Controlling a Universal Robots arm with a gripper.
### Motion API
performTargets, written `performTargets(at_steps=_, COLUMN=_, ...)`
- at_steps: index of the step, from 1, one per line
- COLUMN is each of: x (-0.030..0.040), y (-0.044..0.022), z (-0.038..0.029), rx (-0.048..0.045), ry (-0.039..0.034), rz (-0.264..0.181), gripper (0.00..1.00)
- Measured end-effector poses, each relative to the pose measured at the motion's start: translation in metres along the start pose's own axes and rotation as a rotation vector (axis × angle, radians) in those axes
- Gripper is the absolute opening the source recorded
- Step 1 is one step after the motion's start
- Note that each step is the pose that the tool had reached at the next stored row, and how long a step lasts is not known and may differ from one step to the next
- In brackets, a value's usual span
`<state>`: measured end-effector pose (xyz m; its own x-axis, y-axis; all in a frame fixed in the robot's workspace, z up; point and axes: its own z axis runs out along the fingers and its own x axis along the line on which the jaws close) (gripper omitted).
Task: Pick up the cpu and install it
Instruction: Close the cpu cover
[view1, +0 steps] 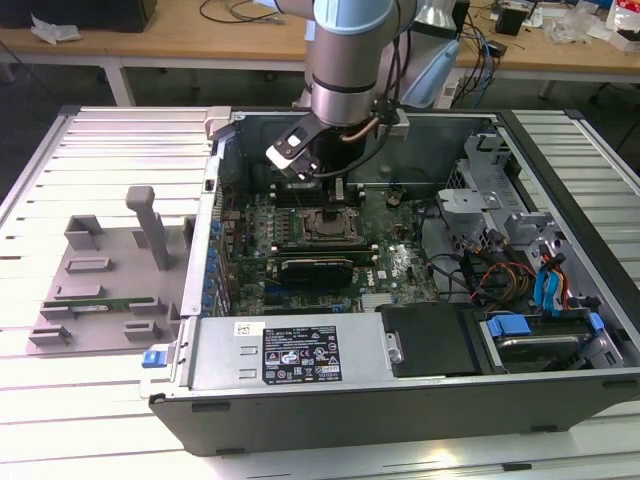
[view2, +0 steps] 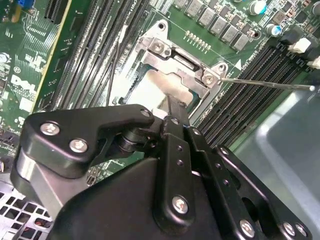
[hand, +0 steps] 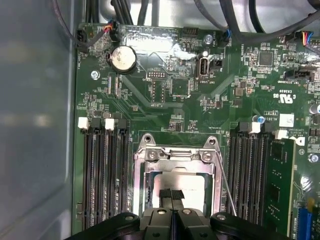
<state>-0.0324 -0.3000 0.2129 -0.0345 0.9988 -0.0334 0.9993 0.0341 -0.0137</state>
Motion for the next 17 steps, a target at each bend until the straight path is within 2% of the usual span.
performTargets(at_steps=10, x=-0.0002, y=0.001, z=-0.0058, rx=0.0001, ry=0.0001, rz=0.0, gripper=0.11)
performTargets(at_steps=17, x=-0.0005, y=0.0009, z=-0.0133, rx=0.0001, ry=0.0001, rz=0.0, gripper=0.11)
